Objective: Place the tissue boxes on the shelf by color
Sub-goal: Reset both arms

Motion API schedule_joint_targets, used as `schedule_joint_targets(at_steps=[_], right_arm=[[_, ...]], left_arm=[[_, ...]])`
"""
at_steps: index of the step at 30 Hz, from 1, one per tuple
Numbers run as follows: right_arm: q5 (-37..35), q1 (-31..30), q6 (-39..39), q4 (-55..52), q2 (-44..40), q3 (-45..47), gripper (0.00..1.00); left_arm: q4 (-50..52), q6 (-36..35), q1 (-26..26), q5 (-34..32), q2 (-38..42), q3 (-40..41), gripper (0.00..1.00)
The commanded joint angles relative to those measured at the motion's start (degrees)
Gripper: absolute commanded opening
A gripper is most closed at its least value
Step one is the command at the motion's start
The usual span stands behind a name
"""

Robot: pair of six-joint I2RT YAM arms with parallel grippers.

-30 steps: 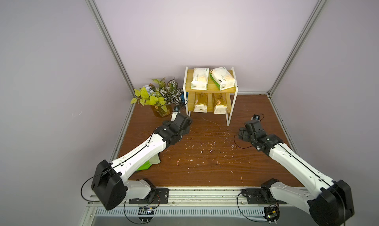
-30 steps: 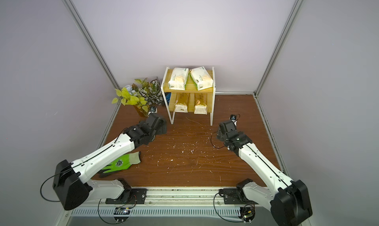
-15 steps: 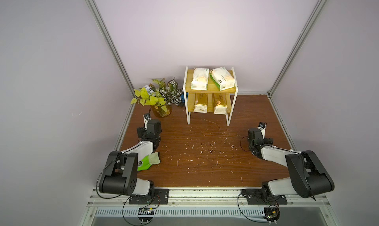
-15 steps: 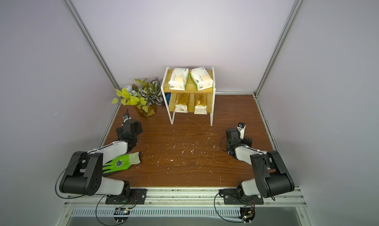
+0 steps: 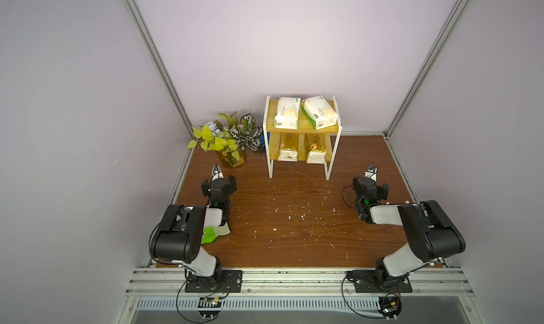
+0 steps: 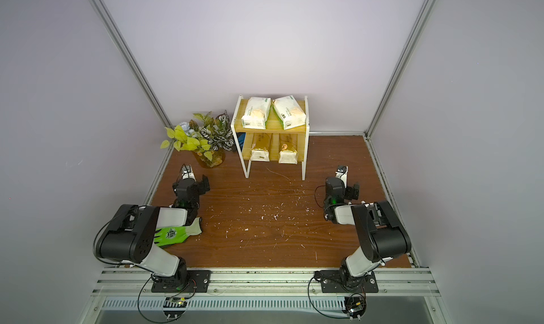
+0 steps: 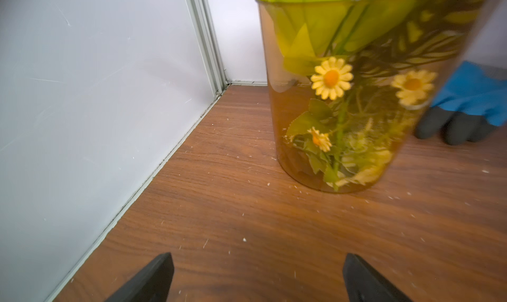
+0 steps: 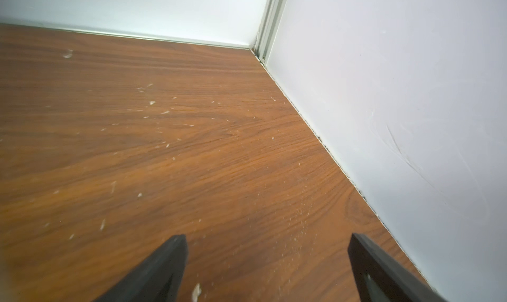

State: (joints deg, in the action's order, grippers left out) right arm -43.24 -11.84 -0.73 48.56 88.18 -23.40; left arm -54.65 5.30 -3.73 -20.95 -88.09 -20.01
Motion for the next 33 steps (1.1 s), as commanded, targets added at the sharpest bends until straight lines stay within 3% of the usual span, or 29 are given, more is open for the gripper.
schedule_joint_targets(at_steps=[1,3,5,8,13,23,30,33], right_arm=[[3.7,1.0,-1.6,10.1,-4.8,4.5,0.99],[4.5,1.6,-1.3,11.0,-5.6,5.4,0.99],[6.1,2.1,-2.1,12.2,-6.3,6.4,0.99],[9.6,2.5,-6.7,19.9,-6.4,9.7,0.99],[16.6,2.6,-8.1,8.4,-4.1,3.6,0.99],[23.2,13.7,3.5,5.6,-7.5,4.5,0.99],[25.5,13.4,2.5,6.4,-8.8,5.6,0.99],[29.9,11.1,0.1,6.3,-10.0,6.6,0.97]], left_arm=[[-10.7,-1.9,0.7,4.0,1.4,3.6,1.00],[-15.9,-2.6,0.7,6.4,1.0,6.5,0.99],[-27.3,-3.9,0.7,7.8,-1.9,10.9,0.99],[-19.9,-1.4,1.1,4.7,0.0,8.5,1.00],[-23.4,-1.9,1.1,4.4,-1.2,9.4,1.00],[-24.6,-2.9,-0.1,2.7,-1.3,9.7,1.00],[-24.6,-2.9,-0.1,2.7,-1.4,9.6,1.00],[-24.6,-2.9,-0.1,2.7,-1.4,9.6,1.00]])
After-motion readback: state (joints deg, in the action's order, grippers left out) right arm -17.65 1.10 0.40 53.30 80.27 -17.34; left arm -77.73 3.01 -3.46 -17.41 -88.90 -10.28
